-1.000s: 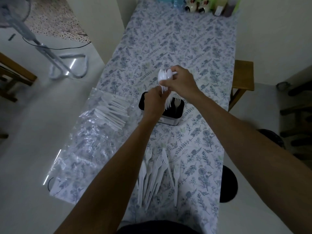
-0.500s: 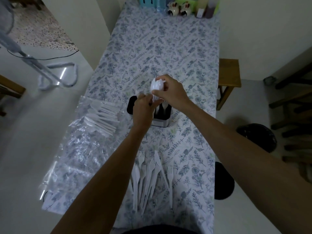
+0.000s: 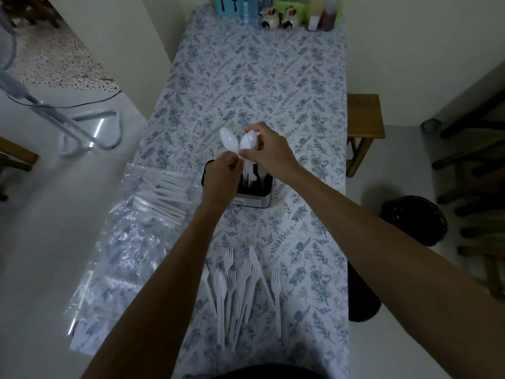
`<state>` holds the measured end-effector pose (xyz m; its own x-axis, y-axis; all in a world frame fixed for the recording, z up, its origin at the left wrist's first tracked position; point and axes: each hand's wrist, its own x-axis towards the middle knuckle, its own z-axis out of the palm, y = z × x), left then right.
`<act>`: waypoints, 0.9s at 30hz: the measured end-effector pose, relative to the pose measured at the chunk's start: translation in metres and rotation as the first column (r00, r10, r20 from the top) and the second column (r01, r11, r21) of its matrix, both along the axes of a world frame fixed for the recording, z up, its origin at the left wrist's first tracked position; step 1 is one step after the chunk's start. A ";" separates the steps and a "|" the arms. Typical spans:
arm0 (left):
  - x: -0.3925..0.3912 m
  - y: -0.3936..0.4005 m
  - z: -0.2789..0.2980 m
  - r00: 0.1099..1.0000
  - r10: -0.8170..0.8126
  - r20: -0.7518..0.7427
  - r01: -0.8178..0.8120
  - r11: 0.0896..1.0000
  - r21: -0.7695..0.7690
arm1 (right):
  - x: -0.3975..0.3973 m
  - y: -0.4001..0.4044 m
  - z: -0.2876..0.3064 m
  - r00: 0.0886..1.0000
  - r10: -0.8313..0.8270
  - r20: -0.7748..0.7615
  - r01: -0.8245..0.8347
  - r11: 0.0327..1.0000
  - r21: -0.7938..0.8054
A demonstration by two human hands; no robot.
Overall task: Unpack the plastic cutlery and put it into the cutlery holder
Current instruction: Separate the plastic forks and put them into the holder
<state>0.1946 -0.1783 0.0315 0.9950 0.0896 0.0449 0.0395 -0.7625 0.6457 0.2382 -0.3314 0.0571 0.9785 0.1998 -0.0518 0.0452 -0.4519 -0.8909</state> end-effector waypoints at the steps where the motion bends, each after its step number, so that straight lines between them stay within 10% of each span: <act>1: 0.001 0.001 0.003 1.000 0.018 0.009 -0.018 1.000 -0.010 | 0.000 0.000 0.001 1.000 -0.006 0.004 0.006 1.000 0.005; 19: -0.030 0.001 -0.022 0.993 -0.120 -0.015 0.120 0.960 0.253 | -0.035 -0.004 -0.001 0.993 -0.028 0.118 0.027 1.000 0.002; 27: -0.125 0.017 -0.038 0.996 -0.089 -0.002 0.089 0.996 -0.025 | -0.188 -0.030 -0.064 0.942 -0.292 -0.165 0.262 0.947 -0.185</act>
